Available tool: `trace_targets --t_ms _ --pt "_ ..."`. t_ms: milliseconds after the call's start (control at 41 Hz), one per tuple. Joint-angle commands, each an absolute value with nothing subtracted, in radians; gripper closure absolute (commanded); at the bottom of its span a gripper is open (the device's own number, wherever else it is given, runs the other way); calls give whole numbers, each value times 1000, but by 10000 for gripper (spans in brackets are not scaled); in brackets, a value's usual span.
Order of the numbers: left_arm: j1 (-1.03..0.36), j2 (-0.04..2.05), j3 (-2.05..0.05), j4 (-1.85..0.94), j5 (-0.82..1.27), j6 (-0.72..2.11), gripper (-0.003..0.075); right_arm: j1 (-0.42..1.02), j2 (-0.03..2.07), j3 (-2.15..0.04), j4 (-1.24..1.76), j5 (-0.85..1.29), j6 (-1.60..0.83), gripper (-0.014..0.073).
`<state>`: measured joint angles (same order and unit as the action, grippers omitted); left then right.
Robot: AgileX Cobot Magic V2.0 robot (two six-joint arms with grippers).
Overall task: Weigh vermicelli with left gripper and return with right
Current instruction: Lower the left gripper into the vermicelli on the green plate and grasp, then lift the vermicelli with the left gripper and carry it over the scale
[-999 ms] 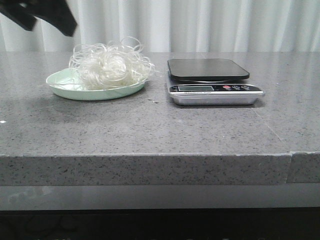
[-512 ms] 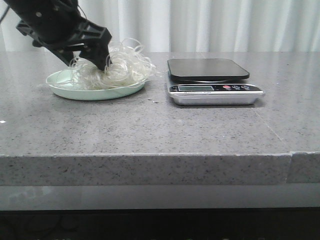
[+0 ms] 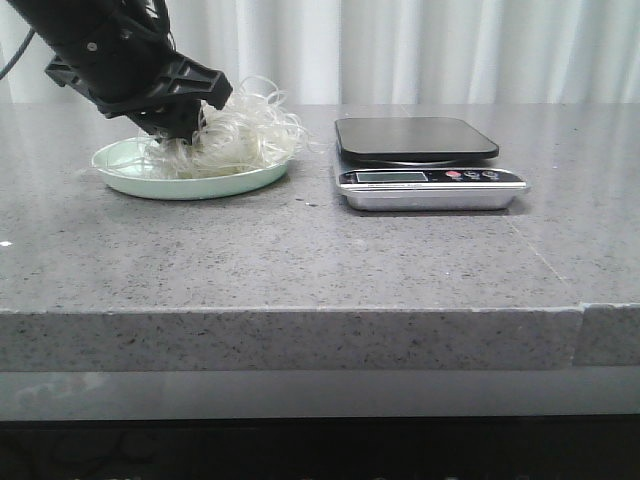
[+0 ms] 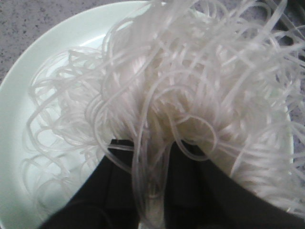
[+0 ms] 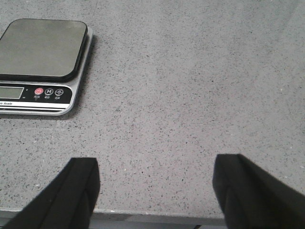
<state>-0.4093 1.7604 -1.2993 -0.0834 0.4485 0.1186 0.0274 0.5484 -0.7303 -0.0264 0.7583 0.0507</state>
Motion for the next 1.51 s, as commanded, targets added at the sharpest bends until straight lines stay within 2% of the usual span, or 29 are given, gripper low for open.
trace_targets --t_ms 0,512,877,1267,1486 --pt "-413 1709 -1341 -86 444 117 575 27 562 -763 -29 695 46 -1" --pt "-418 1611 -1619 -83 585 162 575 27 562 -763 -29 696 46 -1" --pt "-541 1629 -1786 -81 466 162 575 27 562 -763 -29 700 46 -1" --pt "-676 1814 -1941 -81 414 162 575 27 562 -763 -29 701 46 -1" --pt "-709 1914 -1958 -81 342 162 575 27 562 -763 -29 703 46 -1"
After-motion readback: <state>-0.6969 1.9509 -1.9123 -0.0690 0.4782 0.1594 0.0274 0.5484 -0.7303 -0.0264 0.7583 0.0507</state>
